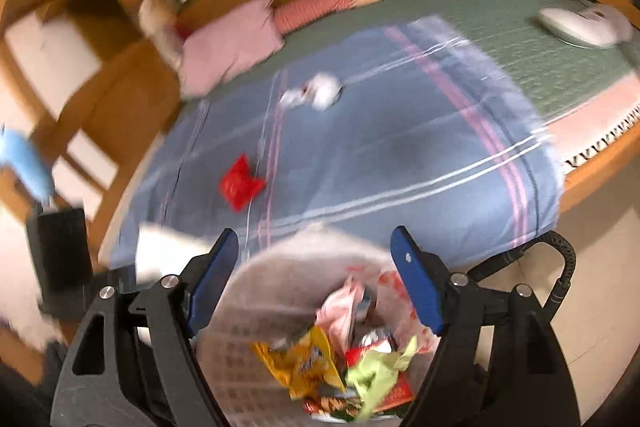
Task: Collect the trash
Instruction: 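Drop the snack bag, cloth and paper cup into the trash bag with both grippers, then grasp the red packet with the left gripper while the right grasps the white plastic bag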
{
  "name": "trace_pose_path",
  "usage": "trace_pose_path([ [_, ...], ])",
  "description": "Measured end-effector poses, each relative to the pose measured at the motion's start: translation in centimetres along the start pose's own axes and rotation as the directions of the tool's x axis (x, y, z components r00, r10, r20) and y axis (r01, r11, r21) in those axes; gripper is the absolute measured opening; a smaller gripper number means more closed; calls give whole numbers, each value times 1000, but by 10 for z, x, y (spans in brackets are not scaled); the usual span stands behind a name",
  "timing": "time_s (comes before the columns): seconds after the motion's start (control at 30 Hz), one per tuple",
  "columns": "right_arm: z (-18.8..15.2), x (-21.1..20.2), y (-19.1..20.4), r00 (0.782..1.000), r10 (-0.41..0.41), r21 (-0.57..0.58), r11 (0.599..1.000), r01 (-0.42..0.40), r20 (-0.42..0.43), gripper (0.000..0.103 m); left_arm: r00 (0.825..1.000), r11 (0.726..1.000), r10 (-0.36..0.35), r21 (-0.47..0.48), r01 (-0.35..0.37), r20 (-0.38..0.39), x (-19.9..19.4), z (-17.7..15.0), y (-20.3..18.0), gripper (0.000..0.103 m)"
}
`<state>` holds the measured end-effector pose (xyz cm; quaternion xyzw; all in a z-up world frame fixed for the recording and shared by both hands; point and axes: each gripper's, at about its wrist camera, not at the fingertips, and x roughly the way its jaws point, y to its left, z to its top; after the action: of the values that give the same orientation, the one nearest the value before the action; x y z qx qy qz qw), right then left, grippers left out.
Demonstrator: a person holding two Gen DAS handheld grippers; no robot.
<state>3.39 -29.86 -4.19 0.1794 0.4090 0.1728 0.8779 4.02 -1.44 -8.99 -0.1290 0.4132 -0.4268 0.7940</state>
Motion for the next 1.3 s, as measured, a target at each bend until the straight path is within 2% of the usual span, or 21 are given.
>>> trace_pose_path([
  [0.03, 2, -2, -4, 1000, -2, 17, 1000, 1, 12, 77, 999, 999, -25, 26, 26, -35, 8, -2, -7, 40],
  [0.07, 3, -4, -7, 1000, -3, 30, 1000, 2, 21, 77, 996, 998, -30, 60, 35, -82, 20, -6, -15, 47],
  [0.1, 3, -5, -8, 1000, -7, 34, 999, 6, 24, 77, 992, 996, -6, 89, 18, -125, 31, -9, -21, 68],
  [0.13, 3, -6, -9, 1000, -15, 36, 999, 14, 27, 77, 989, 995, 21, 98, -6, -143, 37, -10, -22, 78],
  [0.2, 1, -6, -12, 999, -22, 41, 999, 21, 27, 77, 985, 995, 59, 83, -46, -162, 43, -11, -17, 83],
  [0.27, 1, -4, -17, 1000, -16, 54, 998, 14, 23, 77, 988, 998, 64, 13, -63, -137, 37, -7, -1, 84],
  [0.33, -2, -4, -20, 1000, -13, 63, 998, 11, 21, 77, 993, 993, 99, -60, -103, -64, 23, 2, 18, 85],
  [0.37, -4, -3, -21, 1000, -12, 66, 998, 11, 21, 77, 988, 979, 157, -133, -154, 6, 11, 10, 33, 87],
  [0.43, -6, -1, -20, 1000, -7, 72, 997, 5, 22, 77, 944, 902, 322, -328, -281, 75, -6, 27, 73, 88],
  [0.53, -5, 5, -18, 1000, 8, 73, 997, -9, 11, 77, 888, 766, 458, -526, -370, 43, -10, 50, 131, 87],
  [0.6, -2, 8, -14, 1000, 0, 53, 999, 0, 9, 77, 859, 709, 513, -560, -429, -10, -2, 63, 155, 87],
  [0.67, 3, 12, -11, 1000, -6, 38, 999, 5, 6, 77, 833, 669, 549, -565, -484, -63, 15, 72, 175, 87],
  [0.77, 18, 27, -8, 999, -46, 38, 998, 47, -12, 77, 821, 660, 558, -535, -527, -121, 41, 75, 188, 87],
  [0.83, 31, 42, -6, 997, -70, 38, 997, 71, -23, 77, 806, 658, 570, -499, -564, -159, 57, 77, 194, 78],
  [0.9, 45, 58, -2, 996, -82, 28, 996, 83, -18, 77, 812, 676, 549, -466, -571, -199, 69, 75, 203, 41],
  [0.93, 55, 68, 2, 996, -90, 15, 996, 90, -8, 77, 808, 678, 551, -454, -578, -207, 70, 74, 204, 39],
  [0.97, 62, 77, 4, 995, -96, 6, 995, 96, -3, 77, 797, 677, 570, -435, -594, -201, 69, 73, 200, 30],
  [1.03, 81, 102, 10, 995, -98, 8, 995, 98, 1, 77, 794, 685, 583, -422, -594, -172, 64, 72, 198, 28],
  [1.1, 102, 134, 18, 995, -101, 13, 995, 101, -9, 78, 790, 689, 607, -437, -578, -89, 45, 71, 187, 25],
  [1.23, 137, 202, 45, 975, -222, -124, 968, 220, -2, 79, 724, 659, 689, -448, -604, 36, 4, 61, 157, 25],
  [1.3, 149, 242, 69, 936, -350, -280, 896, 345, 33, 79, 702, 639, 710, -476, -604, 63, -11, 51, 152, 25],
])
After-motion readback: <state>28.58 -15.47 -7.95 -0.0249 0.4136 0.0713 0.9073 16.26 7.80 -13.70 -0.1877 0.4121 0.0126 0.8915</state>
